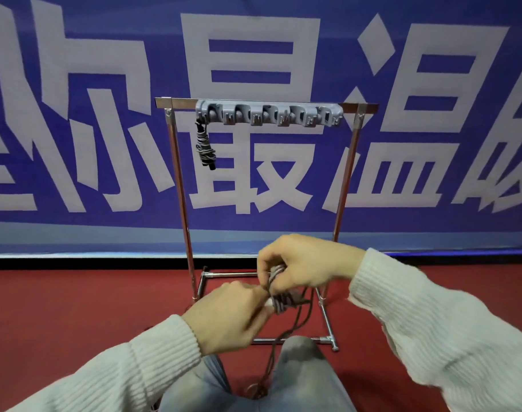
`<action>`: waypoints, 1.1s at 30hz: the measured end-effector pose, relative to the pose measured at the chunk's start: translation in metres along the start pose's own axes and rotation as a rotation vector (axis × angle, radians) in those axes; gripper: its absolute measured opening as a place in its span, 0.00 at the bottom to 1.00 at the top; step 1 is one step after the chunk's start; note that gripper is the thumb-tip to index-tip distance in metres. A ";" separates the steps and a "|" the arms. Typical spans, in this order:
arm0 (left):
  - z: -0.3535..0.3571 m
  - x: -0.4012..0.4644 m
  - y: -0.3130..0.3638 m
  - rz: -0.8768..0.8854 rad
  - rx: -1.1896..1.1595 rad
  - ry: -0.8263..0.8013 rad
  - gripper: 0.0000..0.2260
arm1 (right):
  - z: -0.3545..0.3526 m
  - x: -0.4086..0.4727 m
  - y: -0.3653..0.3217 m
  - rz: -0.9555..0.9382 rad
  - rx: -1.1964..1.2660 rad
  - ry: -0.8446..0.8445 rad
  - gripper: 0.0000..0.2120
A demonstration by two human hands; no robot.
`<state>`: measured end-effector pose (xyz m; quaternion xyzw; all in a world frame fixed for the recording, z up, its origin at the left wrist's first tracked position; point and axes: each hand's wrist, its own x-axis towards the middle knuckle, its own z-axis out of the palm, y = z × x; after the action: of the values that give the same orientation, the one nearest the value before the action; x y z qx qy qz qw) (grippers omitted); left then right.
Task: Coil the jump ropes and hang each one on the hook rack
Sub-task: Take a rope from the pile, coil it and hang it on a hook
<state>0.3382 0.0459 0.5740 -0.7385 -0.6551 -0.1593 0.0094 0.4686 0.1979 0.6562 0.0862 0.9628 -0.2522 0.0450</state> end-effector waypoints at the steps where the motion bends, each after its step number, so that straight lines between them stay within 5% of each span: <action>1: -0.006 -0.001 0.005 0.041 -0.055 -0.007 0.12 | -0.003 0.001 0.004 -0.020 0.165 -0.037 0.07; 7: -0.036 -0.009 0.013 -0.166 -0.731 0.294 0.13 | 0.033 0.003 0.022 -0.047 1.043 0.037 0.09; 10: -0.038 0.001 -0.007 -0.337 -0.644 0.334 0.14 | 0.054 0.007 0.020 0.059 1.151 0.175 0.07; 15: -0.016 0.006 -0.038 -0.395 -0.041 0.174 0.17 | 0.066 0.006 0.019 0.213 0.566 0.291 0.15; 19: 0.007 0.011 -0.031 -0.426 0.218 0.056 0.16 | 0.056 0.001 0.009 0.152 -0.278 0.222 0.09; 21: 0.013 0.013 -0.021 -0.338 0.270 -0.040 0.20 | 0.037 0.001 0.003 0.068 -0.510 0.175 0.06; 24: 0.009 0.005 -0.006 -0.090 0.162 -0.124 0.20 | 0.009 0.002 0.001 -0.001 -0.077 0.041 0.07; 27: -0.011 -0.006 0.001 0.094 -0.063 -0.024 0.13 | 0.003 -0.002 0.012 -0.010 0.479 0.016 0.08; 30: -0.028 -0.013 -0.003 0.059 -0.302 0.079 0.11 | 0.020 -0.004 0.016 -0.015 0.882 0.052 0.07; 33: -0.033 -0.016 -0.008 0.033 -0.226 0.012 0.11 | 0.027 -0.001 0.020 -0.013 0.935 0.050 0.08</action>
<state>0.3212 0.0245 0.5999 -0.7448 -0.6205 -0.2363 -0.0674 0.4746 0.2013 0.6233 0.0972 0.7471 -0.6571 -0.0234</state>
